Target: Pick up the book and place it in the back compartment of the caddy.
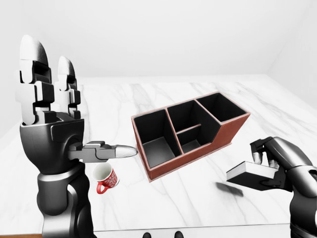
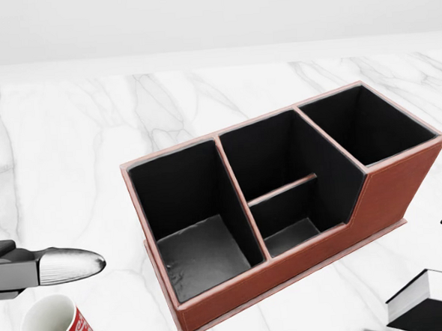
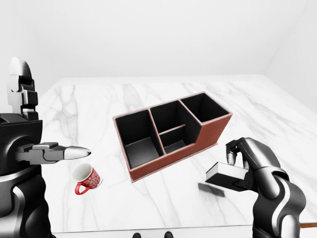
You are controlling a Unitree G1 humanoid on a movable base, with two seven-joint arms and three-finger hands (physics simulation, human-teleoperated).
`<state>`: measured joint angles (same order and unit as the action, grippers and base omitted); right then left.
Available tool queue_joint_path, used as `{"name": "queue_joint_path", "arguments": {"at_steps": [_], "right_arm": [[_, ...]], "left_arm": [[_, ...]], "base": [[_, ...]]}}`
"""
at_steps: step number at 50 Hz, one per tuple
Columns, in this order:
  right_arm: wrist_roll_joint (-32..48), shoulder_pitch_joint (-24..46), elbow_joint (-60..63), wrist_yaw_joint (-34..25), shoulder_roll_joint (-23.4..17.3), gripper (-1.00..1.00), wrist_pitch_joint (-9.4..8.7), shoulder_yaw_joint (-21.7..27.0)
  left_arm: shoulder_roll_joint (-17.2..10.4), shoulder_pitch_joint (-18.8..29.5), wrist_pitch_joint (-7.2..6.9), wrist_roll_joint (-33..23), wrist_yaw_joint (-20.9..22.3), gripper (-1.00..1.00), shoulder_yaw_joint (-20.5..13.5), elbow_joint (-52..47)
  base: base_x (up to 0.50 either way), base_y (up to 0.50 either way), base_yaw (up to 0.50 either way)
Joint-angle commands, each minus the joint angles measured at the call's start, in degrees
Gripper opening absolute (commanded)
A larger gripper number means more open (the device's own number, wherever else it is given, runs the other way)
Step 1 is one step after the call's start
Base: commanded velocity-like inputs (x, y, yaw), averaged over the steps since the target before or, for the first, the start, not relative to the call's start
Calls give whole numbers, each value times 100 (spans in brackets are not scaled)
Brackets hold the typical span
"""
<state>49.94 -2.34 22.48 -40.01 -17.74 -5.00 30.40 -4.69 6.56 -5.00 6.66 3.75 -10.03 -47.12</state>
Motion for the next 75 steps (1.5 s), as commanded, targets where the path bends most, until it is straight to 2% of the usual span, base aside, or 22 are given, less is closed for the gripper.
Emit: {"name": "queue_joint_path", "arguments": {"at_steps": [1,32,45,75], "right_arm": [[162,223,525,1,-13,-100,0,-94],[694,1373,1186,1,-315,-100,0,-890],[847,1750,1134,1,-273,-100,0,-1262],[1195,2091,1007,1,109,-100,0,-1881]], "left_arm": [[-35,38,0,82,-40,100,-56,-31],[-37,22,0,86,-65,100,-36,-72],[-31,28,0,61,-60,100,-36,-10],[-24,7,0,45,-54,100,-22,-20]], "base": [[0,0,0],[0,0,0],[0,0,0],[0,0,0]]}}
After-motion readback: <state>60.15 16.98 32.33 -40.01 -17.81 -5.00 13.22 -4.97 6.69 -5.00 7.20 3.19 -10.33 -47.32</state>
